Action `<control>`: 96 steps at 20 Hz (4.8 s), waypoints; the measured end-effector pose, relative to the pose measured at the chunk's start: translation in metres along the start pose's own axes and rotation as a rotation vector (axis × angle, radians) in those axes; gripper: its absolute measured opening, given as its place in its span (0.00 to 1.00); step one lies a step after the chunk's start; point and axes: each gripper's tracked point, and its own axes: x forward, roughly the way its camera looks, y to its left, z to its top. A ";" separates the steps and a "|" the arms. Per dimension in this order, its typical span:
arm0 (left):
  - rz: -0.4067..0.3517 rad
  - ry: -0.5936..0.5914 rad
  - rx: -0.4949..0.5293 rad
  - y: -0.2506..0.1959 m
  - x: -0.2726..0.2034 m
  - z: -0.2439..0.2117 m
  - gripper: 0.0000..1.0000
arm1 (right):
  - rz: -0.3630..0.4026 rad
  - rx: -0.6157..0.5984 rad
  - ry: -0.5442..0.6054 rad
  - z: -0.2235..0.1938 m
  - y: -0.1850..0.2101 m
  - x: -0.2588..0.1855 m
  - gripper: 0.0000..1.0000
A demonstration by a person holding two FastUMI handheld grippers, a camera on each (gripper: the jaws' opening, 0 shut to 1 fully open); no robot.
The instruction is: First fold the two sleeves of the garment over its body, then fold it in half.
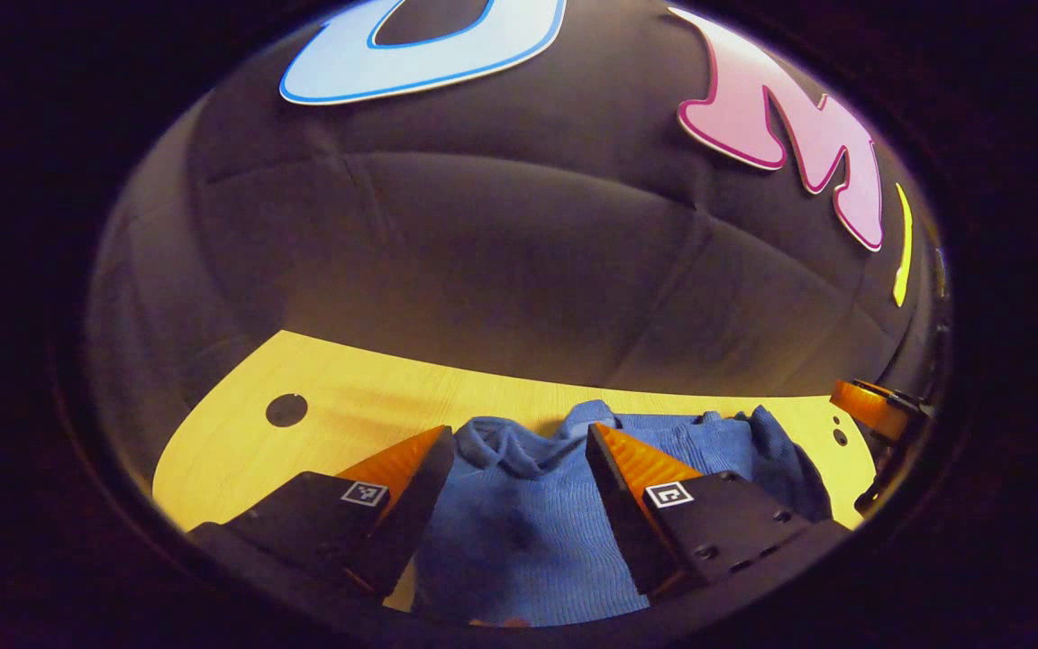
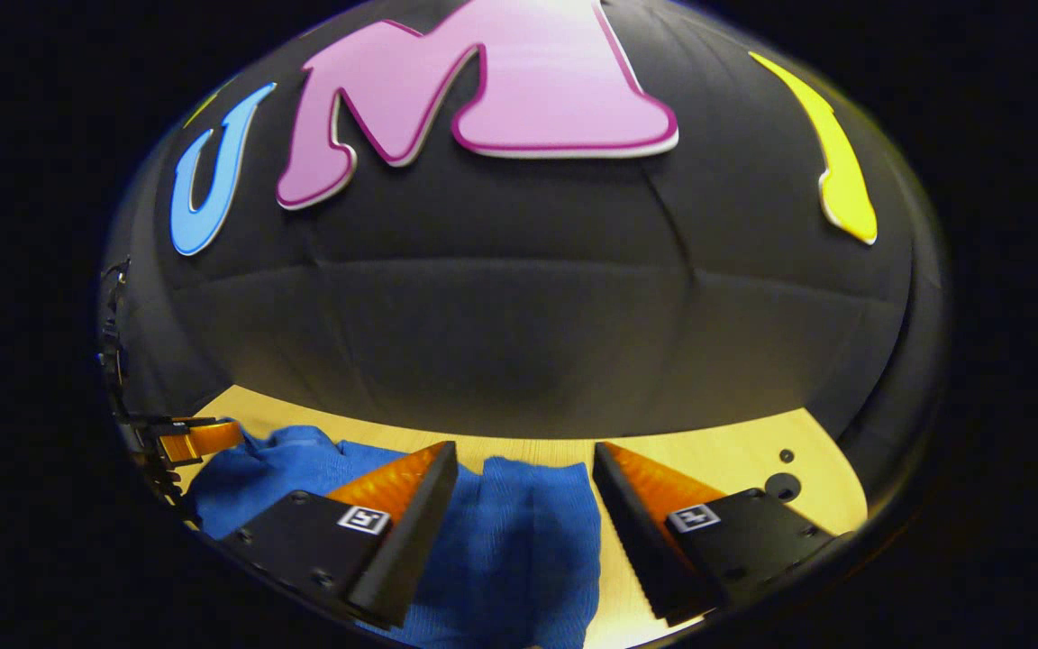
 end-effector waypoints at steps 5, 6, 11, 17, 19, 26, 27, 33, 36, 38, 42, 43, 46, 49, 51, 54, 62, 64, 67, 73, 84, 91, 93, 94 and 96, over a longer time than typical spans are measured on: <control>-0.044 -0.150 -0.050 -0.016 -0.140 0.029 0.85 | 0.003 -0.051 -0.109 0.031 0.014 -0.101 1.00; -0.074 -0.185 -0.071 -0.023 -0.174 0.033 0.85 | 0.016 -0.087 -0.123 0.032 0.025 -0.133 0.99; -0.068 -0.344 -0.033 -0.011 -0.315 0.029 0.82 | 0.005 -0.172 -0.200 0.043 0.056 -0.273 0.97; -0.144 -0.390 -0.038 0.003 -0.462 0.022 0.82 | 0.085 -0.152 -0.221 0.056 0.118 -0.414 0.96; -0.140 -0.420 -0.005 0.015 -0.496 0.026 0.82 | 0.078 -0.179 -0.230 0.061 0.127 -0.452 0.96; -0.102 -0.508 0.110 0.023 -0.569 0.008 0.82 | 0.050 -0.161 -0.325 0.078 0.160 -0.542 0.96; -0.105 -0.509 0.118 0.019 -0.574 0.001 0.80 | 0.044 -0.166 -0.337 0.082 0.160 -0.548 0.96; -0.180 -0.536 0.101 -0.006 -0.601 -0.012 0.82 | 0.018 -0.130 -0.378 0.090 0.161 -0.580 0.96; -0.182 -0.558 0.124 -0.009 -0.606 -0.016 0.80 | 0.014 -0.110 -0.390 0.091 0.163 -0.591 0.96; -0.211 -0.547 0.126 -0.016 -0.606 -0.023 0.81 | 0.007 -0.114 -0.391 0.089 0.160 -0.593 0.94; -0.216 -0.565 0.104 -0.015 -0.614 -0.022 0.83 | 0.008 -0.095 -0.400 0.096 0.159 -0.598 0.96; -0.239 -0.570 0.102 -0.020 -0.617 -0.022 0.82 | 0.003 -0.093 -0.403 0.097 0.158 -0.599 0.96; -0.259 -0.587 0.104 -0.018 -0.620 -0.023 0.80 | -0.001 -0.092 -0.394 0.092 0.155 -0.599 0.96; -0.264 -0.584 0.102 -0.017 -0.619 -0.027 0.82 | -0.010 -0.095 -0.391 0.092 0.153 -0.600 0.94; -0.264 -0.570 0.091 -0.016 -0.617 -0.031 0.82 | -0.010 -0.095 -0.388 0.092 0.153 -0.603 0.96; -0.246 -0.582 0.087 -0.008 -0.617 -0.030 0.82 | -0.021 -0.093 -0.392 0.094 0.151 -0.604 0.96; -0.227 -0.581 0.075 0.006 -0.611 -0.031 0.82 | -0.023 -0.053 -0.415 0.102 0.157 -0.605 0.99; -0.177 -0.598 0.075 0.017 -0.611 -0.027 0.82 | -0.025 -0.069 -0.409 0.101 0.158 -0.604 0.96; -0.145 -0.600 0.091 0.025 -0.609 -0.027 0.80 | -0.025 -0.063 -0.397 0.096 0.158 -0.603 0.96; -0.132 -0.578 0.080 0.035 -0.604 -0.032 0.82 | -0.036 -0.066 -0.383 0.093 0.160 -0.597 0.96; -0.122 -0.595 0.131 0.028 -0.611 -0.038 0.80 | -0.008 -0.076 -0.365 0.090 0.164 -0.596 0.96; -0.121 -0.592 0.131 0.024 -0.615 -0.041 0.82 | 0.026 -0.086 -0.358 0.088 0.171 -0.595 0.96; -0.122 -0.583 0.133 0.024 -0.615 -0.044 0.82 | 0.039 -0.088 -0.354 0.087 0.175 -0.595 0.96; -0.124 -0.576 0.138 0.024 -0.612 -0.044 0.82 | 0.046 -0.089 -0.352 0.088 0.177 -0.593 0.96; -0.132 -0.565 0.141 0.023 -0.611 -0.042 0.81 | 0.058 -0.088 -0.362 0.093 0.180 -0.593 0.96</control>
